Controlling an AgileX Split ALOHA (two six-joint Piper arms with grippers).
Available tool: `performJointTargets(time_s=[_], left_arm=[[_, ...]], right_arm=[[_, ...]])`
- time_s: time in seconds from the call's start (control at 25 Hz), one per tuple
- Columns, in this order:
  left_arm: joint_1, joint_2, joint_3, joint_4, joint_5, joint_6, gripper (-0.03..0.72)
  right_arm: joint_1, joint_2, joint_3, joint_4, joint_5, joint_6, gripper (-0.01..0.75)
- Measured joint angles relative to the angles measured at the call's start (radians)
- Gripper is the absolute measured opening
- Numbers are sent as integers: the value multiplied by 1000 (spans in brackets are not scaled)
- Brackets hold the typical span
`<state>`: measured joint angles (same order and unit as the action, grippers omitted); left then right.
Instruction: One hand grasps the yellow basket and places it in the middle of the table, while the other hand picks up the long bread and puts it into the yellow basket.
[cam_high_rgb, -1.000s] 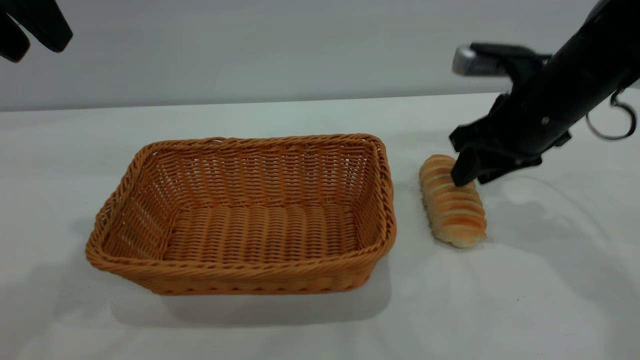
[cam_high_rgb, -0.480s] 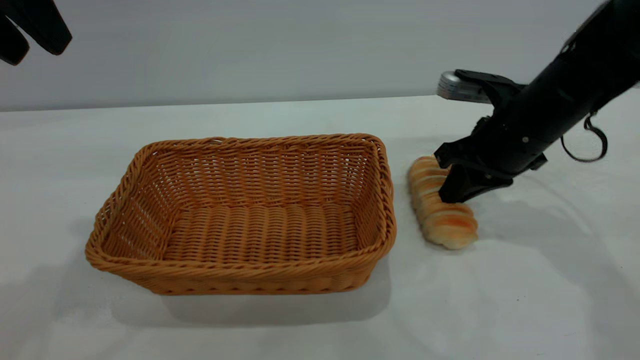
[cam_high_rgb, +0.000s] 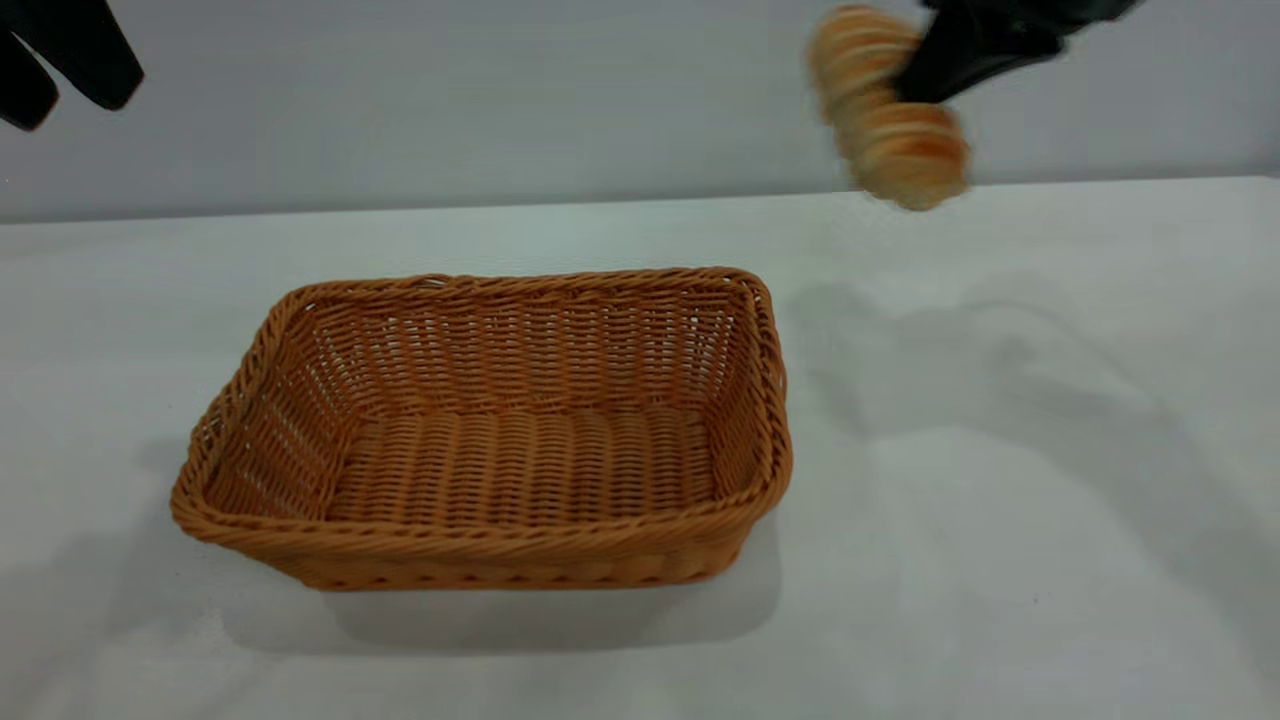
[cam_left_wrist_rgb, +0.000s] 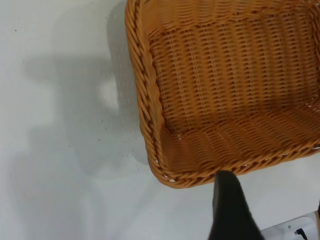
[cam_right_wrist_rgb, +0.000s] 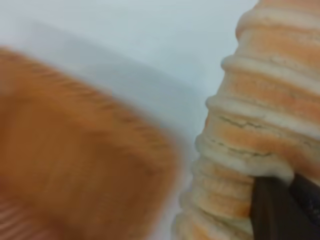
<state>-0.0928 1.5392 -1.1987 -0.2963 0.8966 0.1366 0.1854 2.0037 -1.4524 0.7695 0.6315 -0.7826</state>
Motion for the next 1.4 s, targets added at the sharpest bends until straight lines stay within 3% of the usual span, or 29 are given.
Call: performJointTargets(time_s=[0.28, 0.4, 0.48, 0.64, 0.76, 0.92, 1.16, 1.28, 1.4], left_arm=[[0, 0, 0, 0, -6, 0, 471], [0, 0, 0, 0, -10, 0, 471], [0, 0, 0, 1, -9, 0, 471], [0, 0, 0, 10, -7, 14, 471], [0, -7, 0, 72, 16, 16, 471], [0, -64, 0, 195, 59, -70, 471], [0, -221, 0, 429, 196, -234, 471], [0, -306, 1, 473, 269, -255, 471], [0, -399, 1, 479, 270, -256, 471]], right_arm=[[235, 9, 0, 60, 45, -19, 28], [297, 16, 0, 64, 45, -19, 80], [313, 23, 0, 65, 45, -19, 153], [312, 26, 0, 62, 47, 0, 312], [296, 23, -1, 26, 86, 31, 367], [240, -25, -1, -114, 175, 184, 375], [160, -158, -2, -496, 374, 494, 375], [154, -239, -2, -643, 492, 601, 375], [154, -342, -2, -700, 571, 632, 375]])
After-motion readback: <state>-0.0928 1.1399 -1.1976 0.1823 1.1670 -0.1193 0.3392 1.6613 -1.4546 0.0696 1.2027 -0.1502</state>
